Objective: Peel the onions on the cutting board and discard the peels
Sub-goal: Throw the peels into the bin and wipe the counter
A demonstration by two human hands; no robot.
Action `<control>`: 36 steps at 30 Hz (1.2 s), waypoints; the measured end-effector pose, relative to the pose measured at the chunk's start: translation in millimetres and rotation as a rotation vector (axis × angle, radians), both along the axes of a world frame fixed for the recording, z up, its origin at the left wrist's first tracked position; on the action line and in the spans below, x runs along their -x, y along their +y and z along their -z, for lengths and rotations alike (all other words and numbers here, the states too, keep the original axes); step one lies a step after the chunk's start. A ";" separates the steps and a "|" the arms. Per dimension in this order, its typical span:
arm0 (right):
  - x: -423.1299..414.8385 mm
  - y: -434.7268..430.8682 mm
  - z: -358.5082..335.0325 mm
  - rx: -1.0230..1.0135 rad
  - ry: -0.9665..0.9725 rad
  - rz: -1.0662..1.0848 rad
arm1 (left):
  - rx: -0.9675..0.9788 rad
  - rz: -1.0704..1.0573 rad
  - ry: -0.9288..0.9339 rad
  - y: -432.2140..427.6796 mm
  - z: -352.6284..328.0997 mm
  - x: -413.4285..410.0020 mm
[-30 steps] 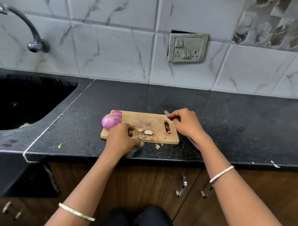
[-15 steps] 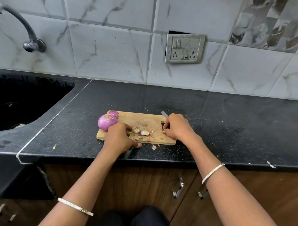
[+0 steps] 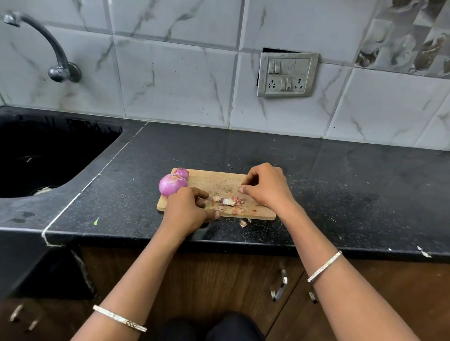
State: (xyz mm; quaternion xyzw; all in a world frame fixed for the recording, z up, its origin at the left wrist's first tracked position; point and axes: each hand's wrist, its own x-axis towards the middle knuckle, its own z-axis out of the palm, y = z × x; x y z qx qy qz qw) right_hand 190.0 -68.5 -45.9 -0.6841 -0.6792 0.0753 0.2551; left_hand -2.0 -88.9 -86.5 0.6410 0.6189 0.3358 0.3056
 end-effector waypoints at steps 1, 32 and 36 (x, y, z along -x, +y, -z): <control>1.5 0.8 4.6 -0.004 -0.011 0.008 | -0.004 -0.006 -0.031 -1.2 0.8 1.1; -9.3 -12.1 37.1 -0.001 -0.214 0.042 | 0.040 -0.050 -0.246 -5.6 10.7 3.1; 1.8 -11.4 23.4 -0.139 -0.056 0.032 | 0.158 -0.017 -0.447 -10.6 7.2 6.6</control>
